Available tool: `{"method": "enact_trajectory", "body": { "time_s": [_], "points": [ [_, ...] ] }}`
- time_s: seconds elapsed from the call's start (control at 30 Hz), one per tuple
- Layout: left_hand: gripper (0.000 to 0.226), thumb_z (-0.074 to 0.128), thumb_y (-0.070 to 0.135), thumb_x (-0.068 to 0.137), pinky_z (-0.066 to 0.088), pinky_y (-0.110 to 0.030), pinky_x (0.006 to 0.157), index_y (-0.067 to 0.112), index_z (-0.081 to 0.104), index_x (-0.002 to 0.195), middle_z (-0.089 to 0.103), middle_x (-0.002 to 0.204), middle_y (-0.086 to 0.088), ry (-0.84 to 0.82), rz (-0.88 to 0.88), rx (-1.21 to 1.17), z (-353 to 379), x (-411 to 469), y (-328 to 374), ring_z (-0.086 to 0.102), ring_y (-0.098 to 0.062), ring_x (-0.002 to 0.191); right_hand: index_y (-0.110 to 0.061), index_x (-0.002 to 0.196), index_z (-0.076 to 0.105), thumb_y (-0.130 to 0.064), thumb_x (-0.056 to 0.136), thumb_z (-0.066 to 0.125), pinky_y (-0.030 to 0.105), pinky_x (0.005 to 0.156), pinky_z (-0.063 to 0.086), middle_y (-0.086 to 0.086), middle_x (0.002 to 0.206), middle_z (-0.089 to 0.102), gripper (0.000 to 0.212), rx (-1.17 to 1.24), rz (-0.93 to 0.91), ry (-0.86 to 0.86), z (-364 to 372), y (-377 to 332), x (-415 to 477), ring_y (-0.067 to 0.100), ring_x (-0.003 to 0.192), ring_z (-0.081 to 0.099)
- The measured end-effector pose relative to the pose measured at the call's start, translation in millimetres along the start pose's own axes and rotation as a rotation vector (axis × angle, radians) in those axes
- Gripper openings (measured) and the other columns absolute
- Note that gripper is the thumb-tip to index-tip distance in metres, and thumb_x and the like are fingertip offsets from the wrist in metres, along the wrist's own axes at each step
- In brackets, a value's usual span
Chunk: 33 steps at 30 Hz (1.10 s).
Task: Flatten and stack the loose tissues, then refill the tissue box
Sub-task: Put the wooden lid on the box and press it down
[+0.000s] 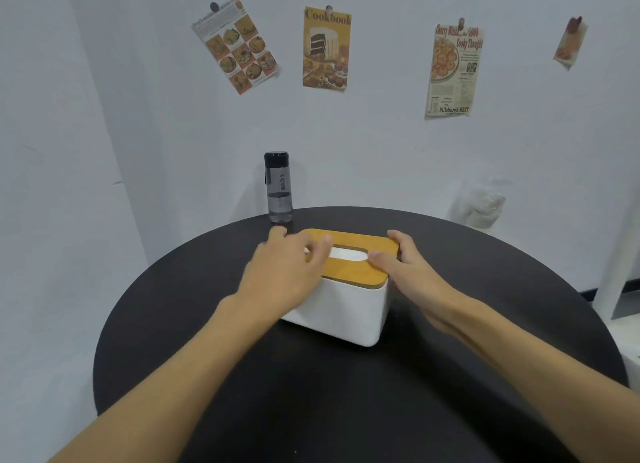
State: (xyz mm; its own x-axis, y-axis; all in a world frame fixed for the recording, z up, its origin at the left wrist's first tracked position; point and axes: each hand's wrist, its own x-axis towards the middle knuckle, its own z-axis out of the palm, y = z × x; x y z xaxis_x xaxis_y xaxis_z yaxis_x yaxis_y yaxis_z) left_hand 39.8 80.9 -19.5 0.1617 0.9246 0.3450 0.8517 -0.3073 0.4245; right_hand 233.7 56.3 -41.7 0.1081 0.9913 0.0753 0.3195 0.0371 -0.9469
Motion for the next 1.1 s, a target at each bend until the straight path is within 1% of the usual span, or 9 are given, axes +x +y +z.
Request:
{"method": "enact_trajectory", "body": {
  "time_s": [0.07, 0.1, 0.17, 0.27, 0.43, 0.57, 0.8, 0.97, 1.1],
  "points": [
    [0.043, 0.039, 0.061, 0.097, 0.034, -0.054, 0.111, 0.032, 0.057, 0.123, 0.027, 0.155, -0.006, -0.09, -0.034, -0.098, 9, -13, 7, 0.02, -0.032, 0.146, -0.029, 0.151, 0.018, -0.044, 0.096, 0.059, 0.017, 0.074, 0.043, -0.007, 0.131, 0.042, 0.07, -0.002, -0.006, 0.019, 4, -1, -5, 0.006, 0.101, 0.051],
    [0.041, 0.045, 0.057, 0.096, 0.027, -0.056, 0.115, 0.032, 0.055, 0.127, 0.014, 0.162, -0.002, -0.069, -0.02, -0.159, 12, -15, 7, 0.004, -0.026, 0.152, -0.027, 0.149, 0.02, -0.045, 0.094, 0.061, 0.017, 0.07, 0.041, -0.008, 0.127, 0.043, 0.071, 0.0, 0.001, 0.04, 6, -2, -8, 0.006, 0.101, 0.051],
    [0.039, 0.054, 0.05, 0.096, 0.02, -0.054, 0.119, 0.031, 0.052, 0.13, -0.001, 0.166, 0.004, -0.023, -0.007, -0.312, 12, -13, 3, -0.008, -0.017, 0.153, -0.025, 0.146, 0.021, -0.052, 0.087, 0.067, 0.024, 0.08, 0.047, -0.005, 0.132, 0.041, 0.079, -0.026, 0.012, 0.108, 10, -4, -13, 0.012, 0.112, 0.049],
    [0.06, 0.056, 0.055, 0.094, 0.023, -0.049, 0.121, 0.03, 0.035, 0.144, -0.004, 0.165, 0.005, -0.034, -0.068, -0.431, 11, -12, -4, -0.002, -0.024, 0.154, -0.025, 0.142, 0.025, -0.067, 0.077, 0.068, 0.042, 0.101, 0.047, -0.004, 0.136, 0.037, 0.089, -0.147, 0.032, 0.149, 11, -7, -15, 0.018, 0.124, 0.043],
    [0.092, 0.07, 0.057, 0.084, 0.036, -0.045, 0.114, 0.029, 0.015, 0.153, 0.012, 0.155, 0.011, -0.049, -0.091, -0.57, 12, -21, -4, 0.027, -0.02, 0.144, -0.018, 0.124, 0.056, -0.048, 0.085, 0.072, 0.022, 0.072, 0.043, -0.006, 0.117, 0.059, 0.052, -0.138, -0.003, 0.048, -8, -24, -7, 0.003, 0.101, 0.055],
    [0.099, 0.076, 0.057, 0.078, 0.039, -0.034, 0.102, 0.035, 0.015, 0.153, 0.015, 0.154, 0.013, -0.093, -0.075, -0.615, 7, -19, -13, 0.034, -0.016, 0.135, -0.016, 0.106, 0.069, -0.042, 0.085, 0.074, 0.027, 0.079, 0.043, -0.002, 0.105, 0.067, 0.033, -0.194, 0.005, 0.039, -13, -35, 7, 0.01, 0.101, 0.06],
    [0.093, 0.075, 0.056, 0.079, 0.033, -0.027, 0.095, 0.035, 0.02, 0.151, 0.021, 0.135, 0.017, -0.146, -0.009, -0.577, 4, -17, -20, 0.034, -0.007, 0.123, -0.01, 0.103, 0.067, -0.035, 0.079, 0.08, 0.029, 0.073, 0.048, 0.008, 0.103, 0.067, 0.037, -0.241, 0.039, 0.039, -3, -41, 17, 0.018, 0.093, 0.062],
    [0.087, 0.073, 0.066, 0.075, 0.036, -0.034, 0.103, 0.042, 0.027, 0.144, 0.019, 0.145, 0.018, -0.174, 0.008, -0.538, 7, -10, -28, 0.031, -0.013, 0.133, -0.001, 0.11, 0.064, -0.028, 0.084, 0.073, 0.031, 0.074, 0.047, 0.018, 0.11, 0.067, 0.039, -0.254, -0.006, 0.083, 1, -34, 17, 0.017, 0.086, 0.06],
    [0.09, 0.071, 0.075, 0.066, 0.036, -0.046, 0.114, 0.047, 0.03, 0.141, 0.013, 0.157, 0.015, -0.215, 0.002, -0.509, 8, -3, -33, 0.028, -0.019, 0.142, -0.015, 0.126, 0.044, -0.042, 0.092, 0.062, 0.032, 0.082, 0.046, 0.003, 0.117, 0.055, 0.047, -0.46, -0.019, 0.003, -1, -35, 15, 0.017, 0.102, 0.055]
  ]
}}
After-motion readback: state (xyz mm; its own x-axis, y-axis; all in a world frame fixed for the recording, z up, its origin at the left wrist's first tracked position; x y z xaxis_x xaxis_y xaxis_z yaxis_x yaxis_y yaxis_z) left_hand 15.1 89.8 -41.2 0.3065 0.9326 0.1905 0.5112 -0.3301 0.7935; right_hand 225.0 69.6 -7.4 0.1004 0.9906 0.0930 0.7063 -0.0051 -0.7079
